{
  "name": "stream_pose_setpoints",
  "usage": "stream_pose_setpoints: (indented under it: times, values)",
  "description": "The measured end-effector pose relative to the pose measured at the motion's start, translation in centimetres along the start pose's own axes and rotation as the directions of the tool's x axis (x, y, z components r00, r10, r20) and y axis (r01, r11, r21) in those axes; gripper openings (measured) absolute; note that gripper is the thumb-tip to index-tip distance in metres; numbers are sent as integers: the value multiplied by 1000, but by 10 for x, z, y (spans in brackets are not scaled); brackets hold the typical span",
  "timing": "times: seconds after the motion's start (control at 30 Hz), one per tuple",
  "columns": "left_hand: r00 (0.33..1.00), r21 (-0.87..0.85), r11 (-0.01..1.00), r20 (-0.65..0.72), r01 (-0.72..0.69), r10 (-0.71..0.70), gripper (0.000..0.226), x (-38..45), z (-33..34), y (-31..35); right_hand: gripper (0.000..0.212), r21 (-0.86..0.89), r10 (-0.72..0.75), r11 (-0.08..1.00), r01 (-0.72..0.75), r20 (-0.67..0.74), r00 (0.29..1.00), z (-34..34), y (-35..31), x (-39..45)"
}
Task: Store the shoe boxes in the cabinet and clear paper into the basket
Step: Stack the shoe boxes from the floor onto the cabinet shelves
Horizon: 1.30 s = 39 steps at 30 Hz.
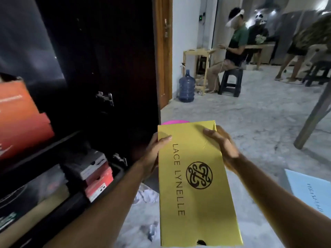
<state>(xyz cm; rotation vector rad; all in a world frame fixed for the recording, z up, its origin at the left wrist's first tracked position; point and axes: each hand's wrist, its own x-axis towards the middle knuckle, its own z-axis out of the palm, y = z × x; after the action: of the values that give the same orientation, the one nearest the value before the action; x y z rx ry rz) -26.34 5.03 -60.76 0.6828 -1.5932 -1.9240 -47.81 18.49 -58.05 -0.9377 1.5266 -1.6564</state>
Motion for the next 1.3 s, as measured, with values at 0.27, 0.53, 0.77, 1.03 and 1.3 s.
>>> stream_pose_setpoints:
  times: [0.27, 0.53, 0.77, 1.03, 1.3]
  values:
    - [940, -99, 970, -286, -222, 186, 61, -71, -137, 61, 111, -19, 70, 998, -68, 359, 931, 124, -7, 2]
    - [593, 66, 943, -763, -325, 258, 79, -62, -217, 122, 100, 199, 215, 928, -314, 402, 890, 177, 39, -17]
    - [513, 287, 955, -832, 72, 212, 92, -38, -252, 133, 71, 408, 165, 874, -265, 265, 950, 255, 36, 2]
    - [641, 950, 310, -221, -28, 735, 49, -75, -203, 124, 98, 288, 312, 897, -335, 123, 942, 322, 16, 70]
    - [741, 962, 50, -239, 268, 627, 52, -54, -242, 112, 106, 206, 388, 884, -419, 175, 905, 382, -1, 129]
